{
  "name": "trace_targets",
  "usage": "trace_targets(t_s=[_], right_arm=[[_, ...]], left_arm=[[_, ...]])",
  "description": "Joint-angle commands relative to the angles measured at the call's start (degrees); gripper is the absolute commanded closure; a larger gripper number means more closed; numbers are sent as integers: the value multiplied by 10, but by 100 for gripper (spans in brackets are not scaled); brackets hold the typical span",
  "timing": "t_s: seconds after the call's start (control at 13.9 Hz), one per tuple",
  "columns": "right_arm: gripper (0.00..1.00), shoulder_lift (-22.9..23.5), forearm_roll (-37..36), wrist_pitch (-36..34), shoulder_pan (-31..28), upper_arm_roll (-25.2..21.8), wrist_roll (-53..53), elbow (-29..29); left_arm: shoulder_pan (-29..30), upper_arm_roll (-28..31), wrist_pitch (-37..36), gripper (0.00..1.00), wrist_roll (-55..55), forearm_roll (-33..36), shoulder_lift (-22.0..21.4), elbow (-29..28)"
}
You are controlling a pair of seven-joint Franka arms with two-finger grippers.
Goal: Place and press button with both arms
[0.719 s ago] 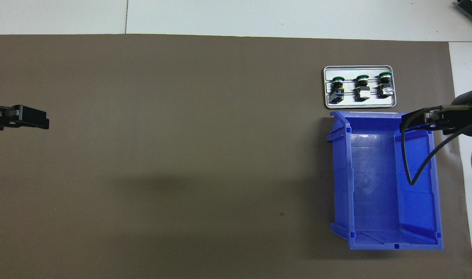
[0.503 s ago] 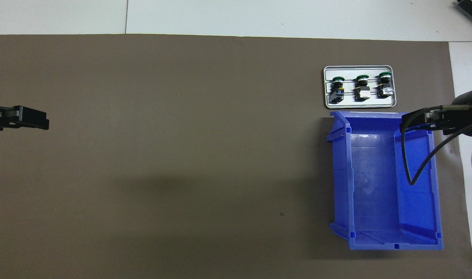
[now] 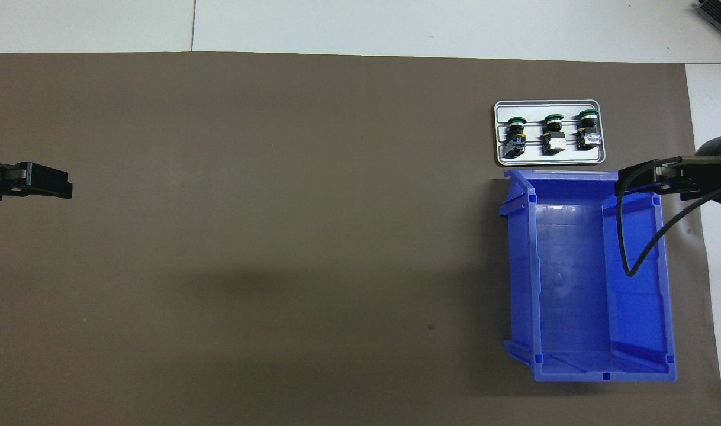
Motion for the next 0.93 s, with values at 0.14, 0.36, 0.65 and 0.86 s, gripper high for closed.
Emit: trace_targets(t_s=[0.14, 0.36, 0.65, 0.86], right_arm=[[1, 52, -9, 80, -15, 1, 3, 3], [2, 117, -8, 135, -17, 1, 1, 20], [2, 232, -5, 190, -19, 2, -1, 102], [2, 276, -8, 262, -18, 1, -10, 101]], left_arm=[[2, 0, 0, 0, -2, 9, -18, -19], [2, 0, 0, 0, -2, 9, -18, -19], [2, 0, 0, 0, -2, 9, -18, -19], [2, 0, 0, 0, -2, 9, -18, -19]])
